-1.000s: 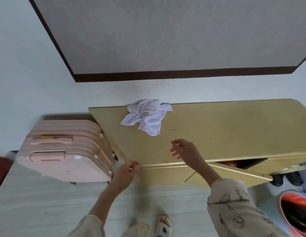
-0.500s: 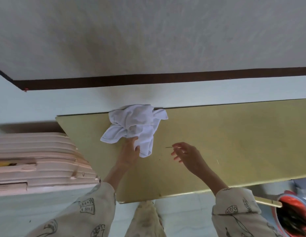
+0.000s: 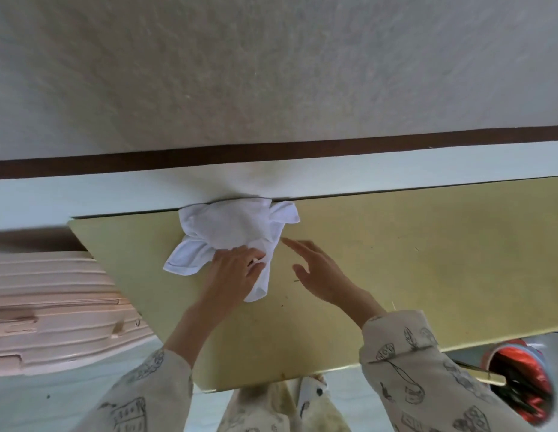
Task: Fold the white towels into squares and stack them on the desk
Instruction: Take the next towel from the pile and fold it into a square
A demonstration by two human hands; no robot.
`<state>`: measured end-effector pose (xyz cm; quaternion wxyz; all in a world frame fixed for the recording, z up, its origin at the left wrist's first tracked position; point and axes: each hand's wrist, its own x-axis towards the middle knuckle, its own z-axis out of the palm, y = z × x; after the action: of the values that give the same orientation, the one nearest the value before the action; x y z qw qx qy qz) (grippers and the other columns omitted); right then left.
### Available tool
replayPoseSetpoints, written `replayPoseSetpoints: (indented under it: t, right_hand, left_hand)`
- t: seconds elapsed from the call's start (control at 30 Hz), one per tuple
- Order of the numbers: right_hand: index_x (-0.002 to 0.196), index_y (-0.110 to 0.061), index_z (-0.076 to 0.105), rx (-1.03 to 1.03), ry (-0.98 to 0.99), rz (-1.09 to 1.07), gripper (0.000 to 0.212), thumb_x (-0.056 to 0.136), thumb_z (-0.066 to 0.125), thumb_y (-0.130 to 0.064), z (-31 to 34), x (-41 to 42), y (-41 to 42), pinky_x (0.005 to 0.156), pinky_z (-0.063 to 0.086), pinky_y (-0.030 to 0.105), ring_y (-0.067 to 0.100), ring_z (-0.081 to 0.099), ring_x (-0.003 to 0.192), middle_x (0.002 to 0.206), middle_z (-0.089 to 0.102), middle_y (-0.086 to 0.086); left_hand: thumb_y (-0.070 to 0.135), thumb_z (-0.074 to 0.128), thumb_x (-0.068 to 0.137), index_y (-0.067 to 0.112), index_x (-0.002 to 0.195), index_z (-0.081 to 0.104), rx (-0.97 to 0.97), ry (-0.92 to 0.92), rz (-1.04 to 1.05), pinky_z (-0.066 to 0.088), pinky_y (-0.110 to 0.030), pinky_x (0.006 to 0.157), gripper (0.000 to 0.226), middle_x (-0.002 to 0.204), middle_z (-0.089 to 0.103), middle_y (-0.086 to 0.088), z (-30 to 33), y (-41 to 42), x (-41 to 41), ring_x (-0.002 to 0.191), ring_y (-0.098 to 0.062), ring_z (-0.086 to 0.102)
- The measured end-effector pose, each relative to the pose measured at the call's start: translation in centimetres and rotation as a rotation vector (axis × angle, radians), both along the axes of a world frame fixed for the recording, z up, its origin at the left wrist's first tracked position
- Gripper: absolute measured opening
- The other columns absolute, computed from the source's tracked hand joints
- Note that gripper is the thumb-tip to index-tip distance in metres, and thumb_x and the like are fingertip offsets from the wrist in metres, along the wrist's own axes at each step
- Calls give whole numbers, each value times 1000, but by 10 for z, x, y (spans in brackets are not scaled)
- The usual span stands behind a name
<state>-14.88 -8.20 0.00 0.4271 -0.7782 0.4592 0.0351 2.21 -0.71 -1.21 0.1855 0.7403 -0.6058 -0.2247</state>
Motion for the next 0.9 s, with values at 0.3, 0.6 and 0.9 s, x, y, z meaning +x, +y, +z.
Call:
replayPoseSetpoints:
  t: [0.3,0.6,0.9]
  right_hand:
    - [122,-20,58,-173,-57,232,32,92,54,-30,20,-6,-30,111,26,36,14,25,137,146,36,-6]
    - [101,-17,60,-124,-179,110,22,86,62,-33,70,-113,-74,84,34,25,9,47,95,105,59,-6]
    - [94,-16,64,-349,-12,-121,11,86,60,-23,80,-254,-134,76,43,28,18,60,93,96,69,-1]
  left_hand:
    - [41,45,87,20,98,73,-57,9,-236,50,-28,65,37,90,64,2,83,-33,-12,77,-16,62]
    - [19,55,91,14,99,70,-159,-22,-30,35,-7,66,18,82,53,5,140,-71,-92,78,-13,53]
    - [12,63,85,3,96,70,-131,-28,4,39,-16,69,15,85,49,-1,111,-106,-186,75,-17,54]
